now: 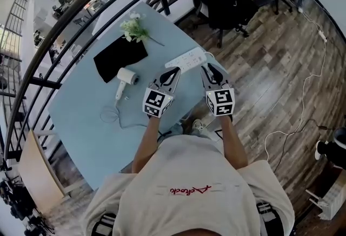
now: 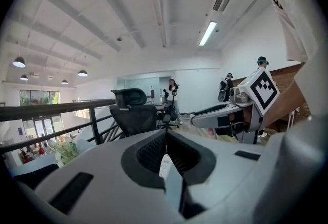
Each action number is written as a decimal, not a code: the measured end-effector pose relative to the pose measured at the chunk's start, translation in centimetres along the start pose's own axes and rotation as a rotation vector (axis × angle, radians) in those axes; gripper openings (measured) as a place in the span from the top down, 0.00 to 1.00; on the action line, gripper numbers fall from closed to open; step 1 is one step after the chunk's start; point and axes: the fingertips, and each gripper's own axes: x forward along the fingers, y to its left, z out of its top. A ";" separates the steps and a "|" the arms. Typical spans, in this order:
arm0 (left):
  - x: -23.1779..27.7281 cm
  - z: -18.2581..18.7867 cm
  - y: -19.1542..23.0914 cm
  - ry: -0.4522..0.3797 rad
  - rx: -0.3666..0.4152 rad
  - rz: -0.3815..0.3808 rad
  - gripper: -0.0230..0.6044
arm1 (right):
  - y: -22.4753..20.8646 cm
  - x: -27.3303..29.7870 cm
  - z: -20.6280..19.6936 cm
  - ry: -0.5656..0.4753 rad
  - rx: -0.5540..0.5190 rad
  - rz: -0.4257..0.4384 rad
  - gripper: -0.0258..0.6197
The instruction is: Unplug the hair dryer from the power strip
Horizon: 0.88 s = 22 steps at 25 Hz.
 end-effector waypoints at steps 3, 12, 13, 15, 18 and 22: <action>-0.8 0.2 -0.5 -0.003 -0.006 0.012 0.94 | 0.3 -1.2 0.1 -0.014 0.009 0.005 0.79; -2.5 0.4 -1.4 -0.029 -0.017 0.005 0.94 | 1.6 -3.6 0.3 -0.046 0.028 -0.011 0.79; -2.7 0.4 -1.5 -0.032 -0.017 0.001 0.94 | 1.9 -3.8 0.3 -0.048 0.027 -0.014 0.79; -3.4 0.5 -1.7 -0.044 -0.017 -0.007 0.94 | 2.5 -4.3 0.4 -0.053 0.024 -0.023 0.79; -5.2 0.6 -1.7 -0.064 -0.020 -0.012 0.94 | 4.0 -5.1 0.7 -0.061 0.016 -0.037 0.79; -8.6 -0.2 -2.0 -0.077 -0.037 -0.022 0.94 | 6.7 -7.1 0.3 -0.065 0.025 -0.065 0.79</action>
